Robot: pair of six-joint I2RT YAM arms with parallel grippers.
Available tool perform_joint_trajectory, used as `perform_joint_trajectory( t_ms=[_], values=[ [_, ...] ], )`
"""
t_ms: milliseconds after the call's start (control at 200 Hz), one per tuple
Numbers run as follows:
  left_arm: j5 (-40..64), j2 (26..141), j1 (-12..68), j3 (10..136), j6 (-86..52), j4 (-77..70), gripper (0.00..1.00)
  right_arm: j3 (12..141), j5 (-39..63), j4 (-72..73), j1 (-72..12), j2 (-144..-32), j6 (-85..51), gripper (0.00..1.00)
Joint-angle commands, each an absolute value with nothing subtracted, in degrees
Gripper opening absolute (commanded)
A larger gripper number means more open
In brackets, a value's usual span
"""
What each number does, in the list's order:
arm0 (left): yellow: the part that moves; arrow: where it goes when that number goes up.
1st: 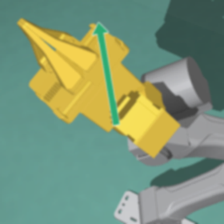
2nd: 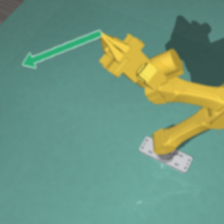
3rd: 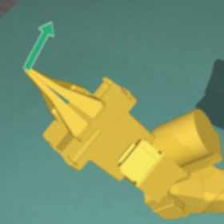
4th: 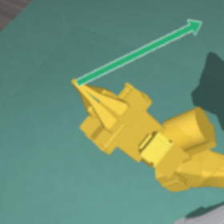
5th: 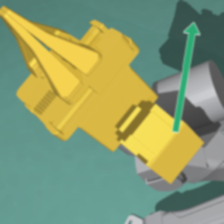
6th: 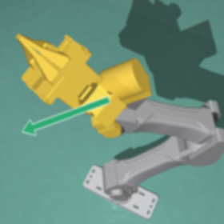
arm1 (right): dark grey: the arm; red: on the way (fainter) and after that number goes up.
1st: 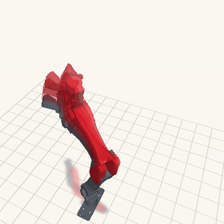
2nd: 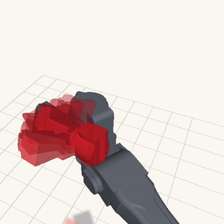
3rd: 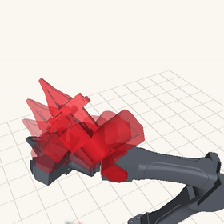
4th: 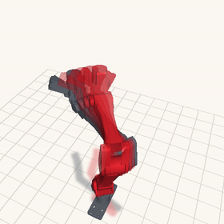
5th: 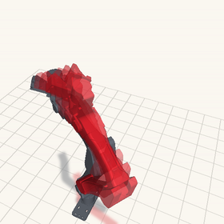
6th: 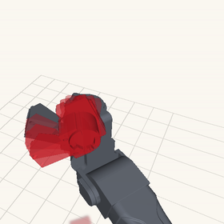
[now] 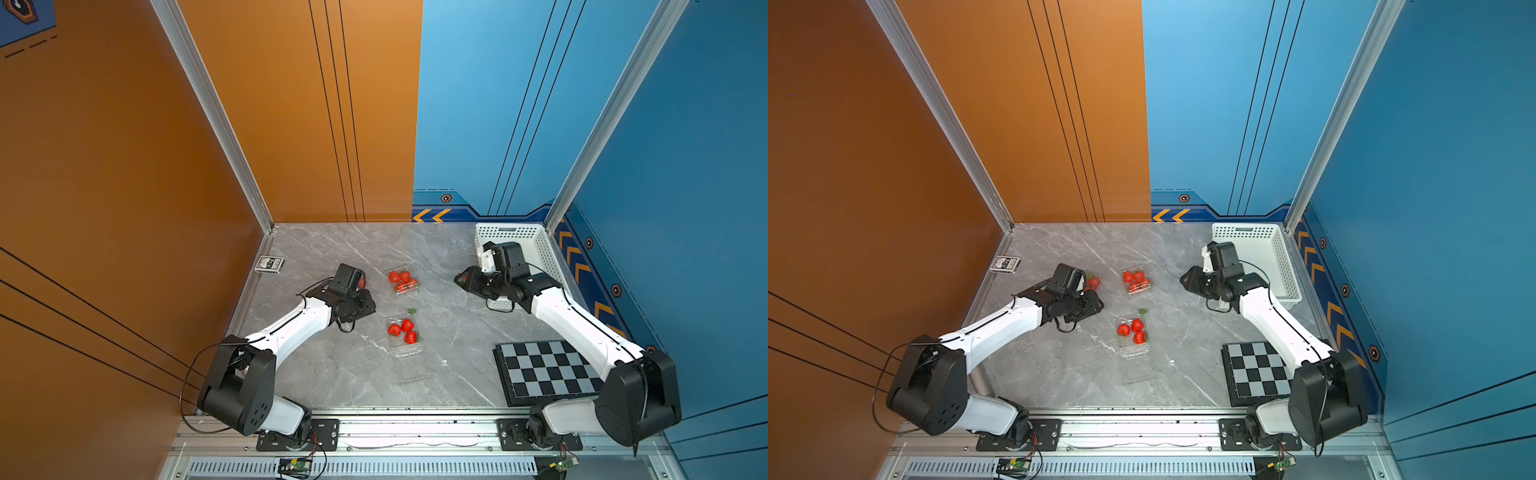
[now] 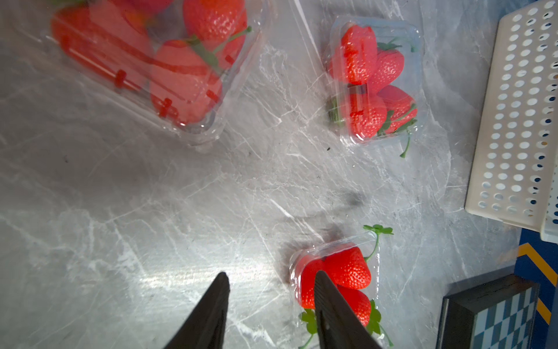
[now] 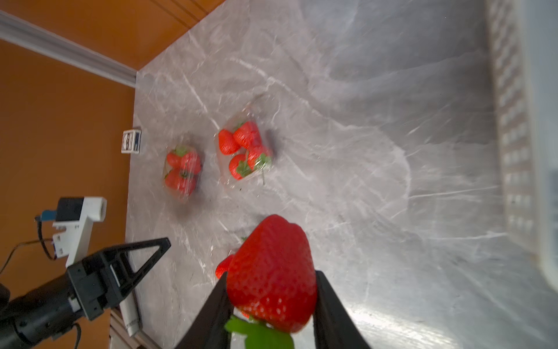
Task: Pack strawberries into containers
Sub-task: Place the strawberry in the packing box.
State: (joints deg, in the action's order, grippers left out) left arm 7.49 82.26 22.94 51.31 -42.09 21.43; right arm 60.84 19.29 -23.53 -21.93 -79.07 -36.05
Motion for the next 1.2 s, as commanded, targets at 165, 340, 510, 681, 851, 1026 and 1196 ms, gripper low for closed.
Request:
perform_joint_trajectory(
  t_ms=[165, 340, 510, 681, 851, 1026, 1196],
  values=[
    [6.15, 79.12, 23.02, 47.41, -43.6, 21.54, 0.49, 58.12, 13.01, -23.15, -37.91, -82.12, -40.86, 0.25],
    [6.6, 79.35, 23.11, 46.89, -43.03, 20.26, 0.49, 60.7, 12.11, -23.22, -44.77, -88.11, -40.25, 0.25],
    [7.08, 79.96, 23.2, 46.93, -42.72, 19.6, 0.49, 65.09, 12.85, -24.36, -49.45, -94.32, -38.64, 0.25],
    [7.47, 80.81, 23.1, 47.19, -42.28, 19.26, 0.49, 67.91, 13.47, -25.41, -50.69, -98.26, -37.94, 0.25],
    [7.91, 81.64, 23.12, 47.41, -42.3, 18.64, 0.49, 70.63, 13.48, -27.96, -50.89, -101.17, -35.84, 0.27],
    [8.09, 82.27, 23.12, 47.87, -42.1, 18.58, 0.49, 72.6, 13.18, -30.71, -51.05, -103.25, -34.87, 0.29],
    [8.34, 82.87, 23.1, 47.9, -42.01, 18.13, 0.49, 72.62, 13.79, -30.87, -51.25, -103.51, -34.88, 0.29]
  ],
)
